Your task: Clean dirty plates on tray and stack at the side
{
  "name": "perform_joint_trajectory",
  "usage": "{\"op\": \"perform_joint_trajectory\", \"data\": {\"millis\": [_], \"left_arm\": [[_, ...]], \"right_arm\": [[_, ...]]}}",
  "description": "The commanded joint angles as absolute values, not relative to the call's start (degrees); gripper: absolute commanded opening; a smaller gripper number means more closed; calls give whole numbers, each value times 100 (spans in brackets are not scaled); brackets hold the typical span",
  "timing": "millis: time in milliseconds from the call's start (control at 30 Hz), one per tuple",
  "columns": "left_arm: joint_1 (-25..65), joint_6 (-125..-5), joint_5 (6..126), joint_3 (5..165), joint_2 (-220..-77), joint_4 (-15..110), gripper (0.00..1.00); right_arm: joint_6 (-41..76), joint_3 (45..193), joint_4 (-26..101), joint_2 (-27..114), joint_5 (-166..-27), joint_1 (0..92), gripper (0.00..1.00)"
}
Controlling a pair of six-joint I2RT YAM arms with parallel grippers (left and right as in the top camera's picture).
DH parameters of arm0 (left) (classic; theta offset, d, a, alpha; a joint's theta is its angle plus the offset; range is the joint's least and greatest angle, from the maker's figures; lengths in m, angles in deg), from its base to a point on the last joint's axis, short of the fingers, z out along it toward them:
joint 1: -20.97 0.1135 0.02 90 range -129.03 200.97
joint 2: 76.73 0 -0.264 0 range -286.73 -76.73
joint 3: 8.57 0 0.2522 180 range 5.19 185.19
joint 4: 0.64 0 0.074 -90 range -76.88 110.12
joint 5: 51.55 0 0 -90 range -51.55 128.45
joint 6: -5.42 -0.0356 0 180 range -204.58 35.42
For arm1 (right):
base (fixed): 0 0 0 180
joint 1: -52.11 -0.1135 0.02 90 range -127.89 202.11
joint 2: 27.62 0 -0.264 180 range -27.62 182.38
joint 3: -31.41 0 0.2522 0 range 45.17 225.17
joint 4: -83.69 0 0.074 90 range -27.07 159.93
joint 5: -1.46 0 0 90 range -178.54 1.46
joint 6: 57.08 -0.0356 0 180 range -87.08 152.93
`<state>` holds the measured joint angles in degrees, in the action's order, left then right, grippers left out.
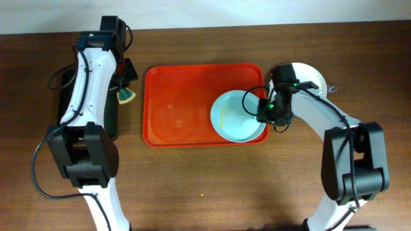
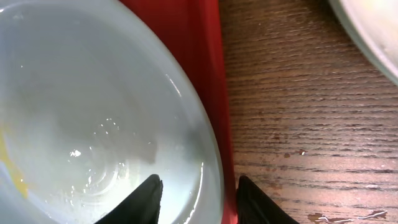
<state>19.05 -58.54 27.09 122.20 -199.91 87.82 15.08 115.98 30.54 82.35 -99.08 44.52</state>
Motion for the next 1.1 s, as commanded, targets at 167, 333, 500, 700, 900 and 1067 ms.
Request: {"op": "perform_joint_trajectory", "data": {"millis": [167, 333, 500, 700, 900, 1067], "left_arm": [[1888, -5784, 2712, 12244, -19923, 8773, 0], [1888, -5784, 2712, 12244, -19923, 8780, 0], [1888, -5784, 2714, 12244, -19923, 8776, 0], [1888, -5784, 2731, 12244, -19923, 8786, 0], [1868, -5784, 2731, 12244, -19923, 8784, 0], [1772, -5784, 2729, 12244, -19923, 8760, 0]], "right_arm": [[1506, 12075, 2455, 8274, -9900, 4349, 42], [1506, 12029, 2383, 8277, -9900, 4347, 42], [1503, 12022, 2424, 8281, -9943, 4100, 41], [1134, 12024, 2774, 8281, -9589, 3689, 49], [839, 11996, 2682, 8283, -9489, 3783, 55], [686, 11996, 3108, 8801, -9690, 3674, 33]]}}
